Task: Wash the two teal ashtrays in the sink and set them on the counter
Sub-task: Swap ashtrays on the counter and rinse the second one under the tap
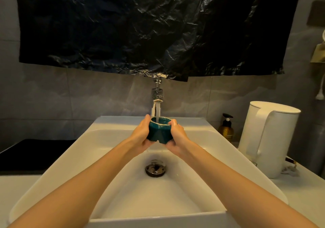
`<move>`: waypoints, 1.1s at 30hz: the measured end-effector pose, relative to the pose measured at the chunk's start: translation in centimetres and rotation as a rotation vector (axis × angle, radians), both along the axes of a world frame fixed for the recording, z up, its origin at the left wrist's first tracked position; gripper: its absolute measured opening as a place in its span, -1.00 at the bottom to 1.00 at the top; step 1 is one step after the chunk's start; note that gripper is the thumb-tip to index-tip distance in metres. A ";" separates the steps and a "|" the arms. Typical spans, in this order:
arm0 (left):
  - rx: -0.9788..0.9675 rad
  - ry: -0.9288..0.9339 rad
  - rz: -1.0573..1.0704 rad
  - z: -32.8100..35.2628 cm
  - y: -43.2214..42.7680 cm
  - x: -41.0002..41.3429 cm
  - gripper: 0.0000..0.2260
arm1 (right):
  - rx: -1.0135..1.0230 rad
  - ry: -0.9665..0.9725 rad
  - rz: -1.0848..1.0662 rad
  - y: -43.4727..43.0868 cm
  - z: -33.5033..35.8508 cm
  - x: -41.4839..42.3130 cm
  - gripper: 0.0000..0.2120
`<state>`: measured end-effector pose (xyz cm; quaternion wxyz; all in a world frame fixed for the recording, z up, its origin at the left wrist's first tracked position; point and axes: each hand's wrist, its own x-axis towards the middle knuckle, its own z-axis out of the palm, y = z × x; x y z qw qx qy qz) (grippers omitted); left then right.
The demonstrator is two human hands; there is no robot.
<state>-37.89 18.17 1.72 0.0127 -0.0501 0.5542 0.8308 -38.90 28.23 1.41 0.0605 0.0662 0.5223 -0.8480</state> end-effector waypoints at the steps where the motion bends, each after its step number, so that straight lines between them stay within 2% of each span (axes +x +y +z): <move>1: 0.059 -0.033 0.012 0.1 -0.2 0.1 -0.67 | -0.013 -0.004 0.011 0.0 -0.1 0.1 -0.65; 5: 0.225 -0.079 0.016 0.5 -1.3 0.1 -0.65 | -0.047 -0.022 0.093 0.3 0.1 0.7 -0.69; 8: 0.235 -0.054 0.069 0.8 -1.8 -0.3 -0.69 | 0.011 -0.021 0.173 0.4 0.4 1.2 -0.74; 12: 0.090 -0.035 0.193 0.8 -2.2 -0.4 -0.79 | 0.452 0.081 0.283 -0.1 -0.3 1.7 -0.71; 15: -0.030 -0.019 0.212 0.6 -2.5 0.0 -0.78 | 0.723 0.320 0.335 -0.6 -0.9 2.6 -0.66; 19: -0.061 0.049 0.219 1.0 -2.5 0.5 -0.80 | 0.654 0.550 0.345 -1.3 -1.0 3.3 -0.64; 22: -0.077 0.083 0.231 1.0 -2.5 0.4 -0.80 | 0.600 0.510 0.380 -1.5 -1.4 3.0 -0.62; 26: -0.102 0.105 0.250 1.0 -2.2 0.6 -0.80 | 0.794 0.555 0.362 -1.1 -1.9 2.5 -0.62; 31: -0.029 0.089 0.227 1.2 -2.4 0.6 -0.80 | 0.596 0.501 0.363 -1.7 -1.3 3.0 -0.55; 33: -0.020 0.075 0.212 1.3 -2.1 0.7 -0.79 | 0.730 0.534 0.381 -1.3 -1.1 3.1 -0.53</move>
